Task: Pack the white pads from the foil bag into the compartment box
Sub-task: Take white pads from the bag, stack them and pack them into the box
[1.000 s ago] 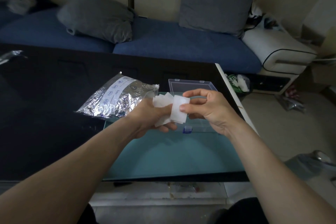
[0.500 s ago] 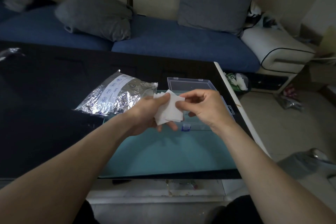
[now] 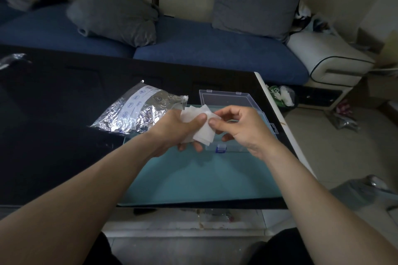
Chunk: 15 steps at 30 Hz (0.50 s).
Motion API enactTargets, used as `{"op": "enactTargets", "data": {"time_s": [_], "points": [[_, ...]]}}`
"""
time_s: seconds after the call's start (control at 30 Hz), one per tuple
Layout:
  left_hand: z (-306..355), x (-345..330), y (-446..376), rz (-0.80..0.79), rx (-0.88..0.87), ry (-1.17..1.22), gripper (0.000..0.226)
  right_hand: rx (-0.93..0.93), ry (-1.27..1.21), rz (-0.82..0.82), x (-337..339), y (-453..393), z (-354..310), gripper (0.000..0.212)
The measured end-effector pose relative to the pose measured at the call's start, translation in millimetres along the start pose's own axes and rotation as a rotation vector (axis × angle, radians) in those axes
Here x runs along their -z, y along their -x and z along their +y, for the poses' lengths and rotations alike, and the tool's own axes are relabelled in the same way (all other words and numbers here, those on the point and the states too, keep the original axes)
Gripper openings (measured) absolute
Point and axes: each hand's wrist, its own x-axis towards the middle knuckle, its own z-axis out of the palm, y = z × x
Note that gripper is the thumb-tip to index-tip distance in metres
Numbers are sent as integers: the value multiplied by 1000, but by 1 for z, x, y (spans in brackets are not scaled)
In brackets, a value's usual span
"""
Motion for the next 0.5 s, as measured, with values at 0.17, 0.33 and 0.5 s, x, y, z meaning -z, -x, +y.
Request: {"op": "enactTargets", "data": {"time_s": [0.17, 0.33, 0.5], "points": [[3, 0, 0, 40, 5, 13, 39, -61, -19, 37, 5, -1, -1, 10], [-1, -3, -2, 163, 16, 1, 30, -146, -164, -29, 8, 4, -4, 17], [-7, -19, -10, 429, 21, 10, 30, -174, -234, 14, 3, 5, -1, 24]]}}
